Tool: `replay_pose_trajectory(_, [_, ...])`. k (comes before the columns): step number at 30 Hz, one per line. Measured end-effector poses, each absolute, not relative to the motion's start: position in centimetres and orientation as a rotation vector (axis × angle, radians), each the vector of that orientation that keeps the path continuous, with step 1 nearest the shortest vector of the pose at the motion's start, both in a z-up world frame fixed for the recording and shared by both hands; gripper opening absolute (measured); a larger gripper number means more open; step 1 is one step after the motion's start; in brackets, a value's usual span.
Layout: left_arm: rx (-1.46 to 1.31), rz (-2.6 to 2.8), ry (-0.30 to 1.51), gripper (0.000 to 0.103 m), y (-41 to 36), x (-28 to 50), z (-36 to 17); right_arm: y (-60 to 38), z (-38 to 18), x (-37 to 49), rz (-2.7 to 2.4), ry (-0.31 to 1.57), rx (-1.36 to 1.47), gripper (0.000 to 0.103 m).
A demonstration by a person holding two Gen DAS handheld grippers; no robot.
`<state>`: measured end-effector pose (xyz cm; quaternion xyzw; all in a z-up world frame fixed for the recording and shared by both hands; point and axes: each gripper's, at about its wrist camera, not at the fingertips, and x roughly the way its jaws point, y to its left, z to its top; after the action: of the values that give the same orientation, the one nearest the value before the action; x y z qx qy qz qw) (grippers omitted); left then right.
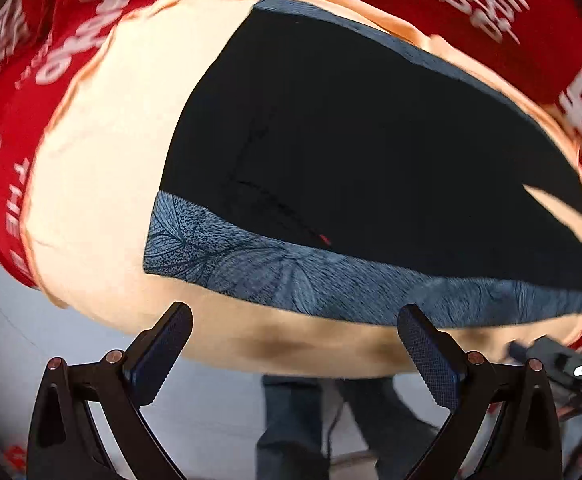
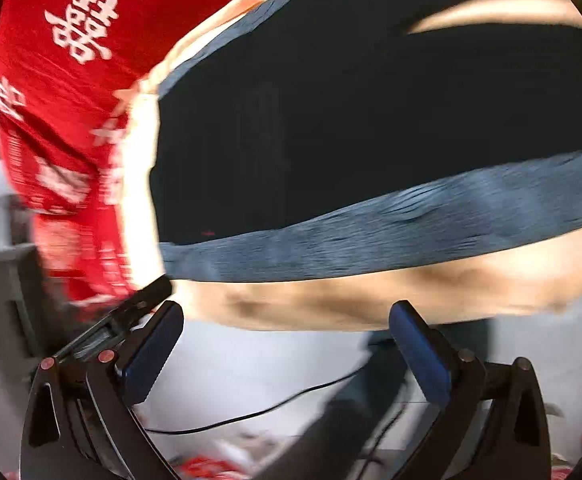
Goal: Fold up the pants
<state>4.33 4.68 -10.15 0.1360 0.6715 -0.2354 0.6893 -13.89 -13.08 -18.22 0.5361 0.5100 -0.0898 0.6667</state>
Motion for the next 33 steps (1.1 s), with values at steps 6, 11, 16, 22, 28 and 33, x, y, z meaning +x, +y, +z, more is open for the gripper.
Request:
replay_pose_trajectory(6, [0.161,-0.575,1.568,0.103,7.0,4.7,-14.8,-10.6,-25.8,-12.6,-0.063,1.122,1.314,0.077])
replay_pose_trajectory(11, [0.079,-0.628,1.605,0.103,7.4,4.3,-16.9,-10.2,-29.1,-12.6,-0.039,0.991,1.441,0.074])
replay_pose_trajectory(16, [-0.033,-0.688,1.63,0.103,6.5,4.2,-17.0,-11.8,-27.2,-11.6,-0.005,0.816,1.508,0.073])
replay_pose_trajectory(22, [-0.233,-0.697,1.631,0.103,4.3,4.9,-16.3,-12.9,-22.8,-10.0,0.071,0.745,1.472,0.073])
replay_pose_trajectory(28, [-0.344,-0.596,1.617,0.098,3.8,5.7,-18.2,-13.5,-21.8,-9.6,0.104,0.739,1.464,0.073])
replay_pose_trajectory(33, [-0.279,-0.583,1.564,0.053,4.5,7.8,-18.9,-13.9,-23.9,-11.6,0.051,0.763,1.486,0.073])
